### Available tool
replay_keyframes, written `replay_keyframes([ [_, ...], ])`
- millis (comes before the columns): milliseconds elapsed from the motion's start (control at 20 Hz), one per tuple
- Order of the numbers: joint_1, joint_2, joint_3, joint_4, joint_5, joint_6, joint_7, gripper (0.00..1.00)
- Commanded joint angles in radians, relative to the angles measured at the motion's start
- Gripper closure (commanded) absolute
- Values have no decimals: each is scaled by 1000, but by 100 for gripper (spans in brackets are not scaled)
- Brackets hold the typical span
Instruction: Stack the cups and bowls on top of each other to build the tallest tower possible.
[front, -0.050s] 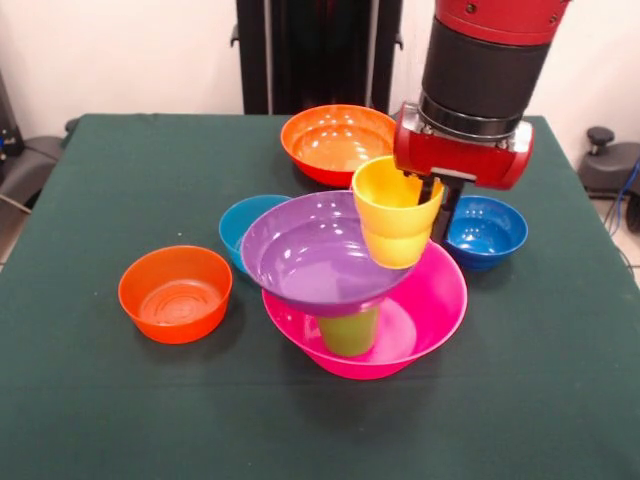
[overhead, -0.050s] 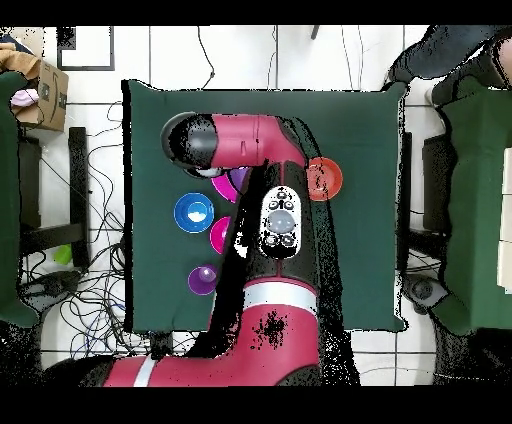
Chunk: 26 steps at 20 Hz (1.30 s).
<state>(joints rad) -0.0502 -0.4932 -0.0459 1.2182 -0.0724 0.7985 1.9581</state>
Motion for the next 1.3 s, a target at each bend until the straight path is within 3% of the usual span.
replay_keyframes([
  [50,35,45,10,-28,27,8,214,100],
  [750,27,6,-15,38,51,-15,153,100],
  [1050,-67,-118,-15,139,27,30,-23,100],
  [1300,-99,-115,17,180,14,-37,-33,100],
])
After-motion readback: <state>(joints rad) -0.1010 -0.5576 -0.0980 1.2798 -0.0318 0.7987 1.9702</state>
